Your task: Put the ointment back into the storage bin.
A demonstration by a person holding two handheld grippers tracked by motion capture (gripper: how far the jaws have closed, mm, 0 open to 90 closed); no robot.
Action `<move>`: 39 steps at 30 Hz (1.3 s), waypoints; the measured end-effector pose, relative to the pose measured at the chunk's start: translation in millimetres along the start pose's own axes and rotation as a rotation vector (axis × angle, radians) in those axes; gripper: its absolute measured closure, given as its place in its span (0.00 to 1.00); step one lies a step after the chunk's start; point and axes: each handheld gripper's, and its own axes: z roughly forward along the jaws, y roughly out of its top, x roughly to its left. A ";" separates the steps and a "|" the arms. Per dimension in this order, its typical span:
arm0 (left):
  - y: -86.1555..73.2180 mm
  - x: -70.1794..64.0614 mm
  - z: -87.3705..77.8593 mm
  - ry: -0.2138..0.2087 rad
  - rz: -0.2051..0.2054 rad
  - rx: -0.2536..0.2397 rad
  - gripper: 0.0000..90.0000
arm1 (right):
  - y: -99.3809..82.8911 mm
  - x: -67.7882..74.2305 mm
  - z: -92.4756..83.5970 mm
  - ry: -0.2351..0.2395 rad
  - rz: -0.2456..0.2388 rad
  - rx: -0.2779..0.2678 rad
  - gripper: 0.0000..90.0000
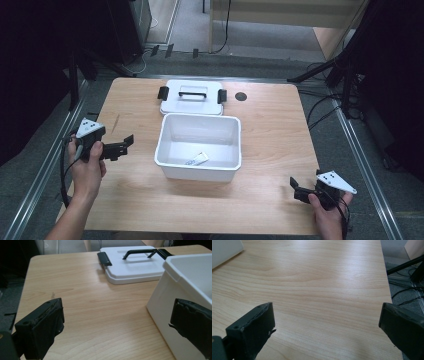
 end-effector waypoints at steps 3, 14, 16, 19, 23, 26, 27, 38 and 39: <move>-14.5 4.5 -2.0 0.017 -0.010 -0.035 0.00 | 0.0 0.1 0.0 0.000 -0.001 0.000 0.00; -61.4 19.5 -14.5 0.047 -0.031 -0.127 0.00 | 0.2 -0.1 0.4 0.000 -0.001 0.003 0.00; -72.9 24.8 -21.8 0.059 -0.039 -0.175 0.00 | 0.3 0.2 0.9 -0.008 -0.001 0.012 0.00; -79.9 28.7 -25.8 0.078 -0.045 -0.190 0.00 | 0.4 1.1 1.4 -0.017 0.000 0.022 0.00; -98.2 37.2 -31.7 0.096 -0.054 -0.184 0.00 | 0.4 0.9 1.3 -0.012 0.000 0.020 0.00; -106.1 40.4 -33.8 0.102 -0.060 -0.180 0.00 | 0.3 0.8 1.2 -0.012 -0.001 0.018 0.00; -111.2 42.7 -35.5 0.096 -0.067 -0.186 0.00 | 0.3 0.7 1.0 -0.012 -0.003 0.017 0.00; -135.1 60.5 -58.4 0.145 -0.030 -0.193 0.00 | 0.4 0.9 1.1 -0.010 -0.003 0.018 0.00; -136.1 63.2 -60.0 0.148 -0.034 -0.192 0.00 | 0.3 0.9 1.1 -0.009 -0.004 0.018 0.00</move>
